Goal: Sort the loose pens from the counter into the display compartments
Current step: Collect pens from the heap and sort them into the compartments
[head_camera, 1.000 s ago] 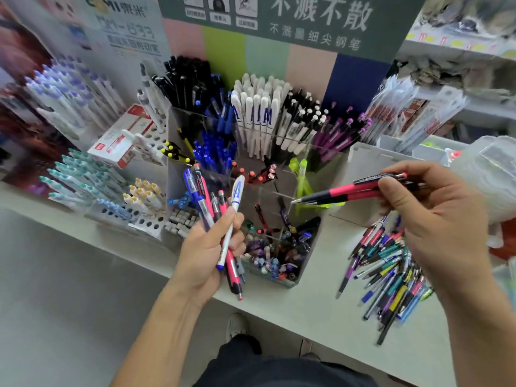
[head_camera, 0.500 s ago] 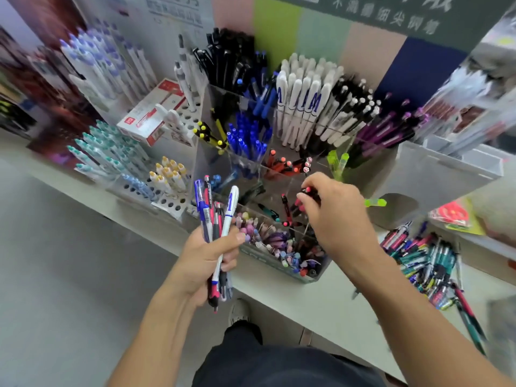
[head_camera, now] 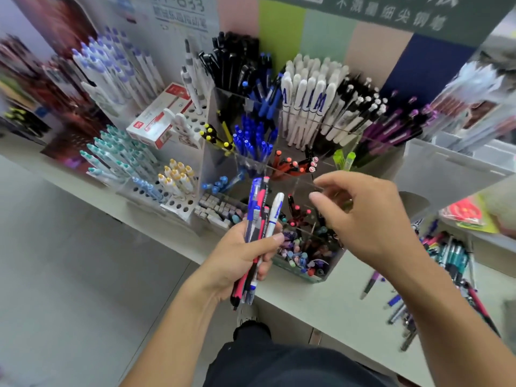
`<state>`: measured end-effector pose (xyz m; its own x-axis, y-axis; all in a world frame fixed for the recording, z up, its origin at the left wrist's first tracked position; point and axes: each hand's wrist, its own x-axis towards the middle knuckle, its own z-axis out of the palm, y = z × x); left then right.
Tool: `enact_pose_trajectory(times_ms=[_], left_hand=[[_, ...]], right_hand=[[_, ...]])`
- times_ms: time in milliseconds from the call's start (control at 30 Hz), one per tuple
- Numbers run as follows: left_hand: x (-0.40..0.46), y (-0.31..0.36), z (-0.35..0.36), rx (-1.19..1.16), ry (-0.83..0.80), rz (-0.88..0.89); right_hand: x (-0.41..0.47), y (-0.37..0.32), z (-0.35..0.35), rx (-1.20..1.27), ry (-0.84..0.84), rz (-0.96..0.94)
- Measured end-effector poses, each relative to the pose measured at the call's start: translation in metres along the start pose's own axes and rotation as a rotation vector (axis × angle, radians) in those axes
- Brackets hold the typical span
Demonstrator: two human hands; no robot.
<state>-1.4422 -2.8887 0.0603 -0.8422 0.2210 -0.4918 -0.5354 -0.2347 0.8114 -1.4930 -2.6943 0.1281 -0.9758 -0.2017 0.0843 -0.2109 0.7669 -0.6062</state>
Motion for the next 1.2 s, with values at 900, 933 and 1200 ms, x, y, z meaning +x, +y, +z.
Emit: enact_pose_trajectory(times_ms=[900, 933, 1200], left_hand=[[0.0, -0.008, 0.02, -0.039, -0.155, 0.031], [0.0, -0.008, 0.018, 0.01, -0.162, 0.041], [-0.003, -0.008, 0.016, -0.078, -0.104, 0.027]], right_hand=[[0.013, 0.0, 0.008, 0.427, -0.51, 0.175], [0.015, 0.0, 0.01, 0.433, -0.516, 0.197], [0.02, 0.001, 0.016, 0.535, -0.578, 0.247]])
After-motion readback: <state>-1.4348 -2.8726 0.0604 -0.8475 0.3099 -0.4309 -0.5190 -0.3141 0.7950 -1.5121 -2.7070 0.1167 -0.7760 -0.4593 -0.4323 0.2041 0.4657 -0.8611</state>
